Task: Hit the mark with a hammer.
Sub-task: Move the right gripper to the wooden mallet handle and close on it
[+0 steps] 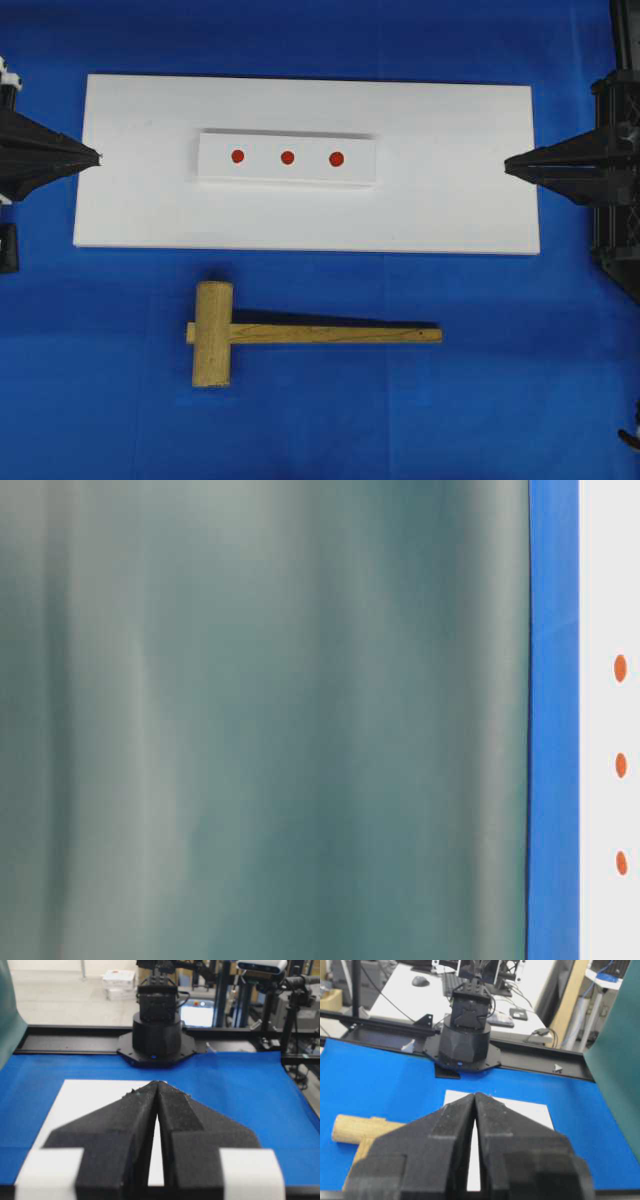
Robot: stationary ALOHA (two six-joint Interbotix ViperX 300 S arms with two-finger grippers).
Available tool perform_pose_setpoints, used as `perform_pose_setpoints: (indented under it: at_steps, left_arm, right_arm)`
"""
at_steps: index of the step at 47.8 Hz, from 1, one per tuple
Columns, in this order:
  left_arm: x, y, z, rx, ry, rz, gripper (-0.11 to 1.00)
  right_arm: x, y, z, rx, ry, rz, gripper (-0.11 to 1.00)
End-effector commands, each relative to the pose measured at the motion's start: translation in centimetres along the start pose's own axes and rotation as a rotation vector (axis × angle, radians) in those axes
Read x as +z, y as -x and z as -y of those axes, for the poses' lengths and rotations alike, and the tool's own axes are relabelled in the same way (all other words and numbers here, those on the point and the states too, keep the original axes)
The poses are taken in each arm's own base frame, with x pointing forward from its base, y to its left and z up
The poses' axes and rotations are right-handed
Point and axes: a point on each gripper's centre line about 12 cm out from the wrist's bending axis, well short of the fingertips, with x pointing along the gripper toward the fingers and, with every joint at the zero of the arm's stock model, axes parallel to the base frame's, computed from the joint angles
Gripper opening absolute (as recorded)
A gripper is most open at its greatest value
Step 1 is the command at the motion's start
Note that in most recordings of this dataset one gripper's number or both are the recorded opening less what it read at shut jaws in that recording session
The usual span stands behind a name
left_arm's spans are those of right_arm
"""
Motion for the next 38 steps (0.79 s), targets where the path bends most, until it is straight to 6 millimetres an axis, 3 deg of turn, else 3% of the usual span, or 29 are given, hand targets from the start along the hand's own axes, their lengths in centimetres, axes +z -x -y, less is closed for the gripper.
perform_pose_setpoints:
  at_steps: [1,7,25,30,38]
  left_arm:
    - [0.8,-0.2,0.2,-0.01,0.01,0.015,0.0]
    - [0.9,-0.2,0.2,-0.01,0.01,0.015,0.0]
    - [0.5,-0.1,0.2,-0.008,0.013,-0.008,0.0]
    - [0.4,-0.1,0.2,-0.008,0.013,-0.011,0.0]
    - [0.2,-0.1,0.2,-0.007,0.011,-0.014,0.0]
  right_arm:
    - [0.6,-0.5,0.0,0.002,-0.003,0.008,0.0]
    - [0.8,-1.5,-0.8,0.036,-0.042,-0.05,-0.06]
    - [-1.5,-5.7,-5.0,0.175,-0.135,-0.173,-0.02]
    - [-2.9,-7.1,-5.8,0.182,-0.183,-0.215,0.09]
    - [-5.2,-10.0,-7.1,0.175,-0.244,-0.312,0.52]
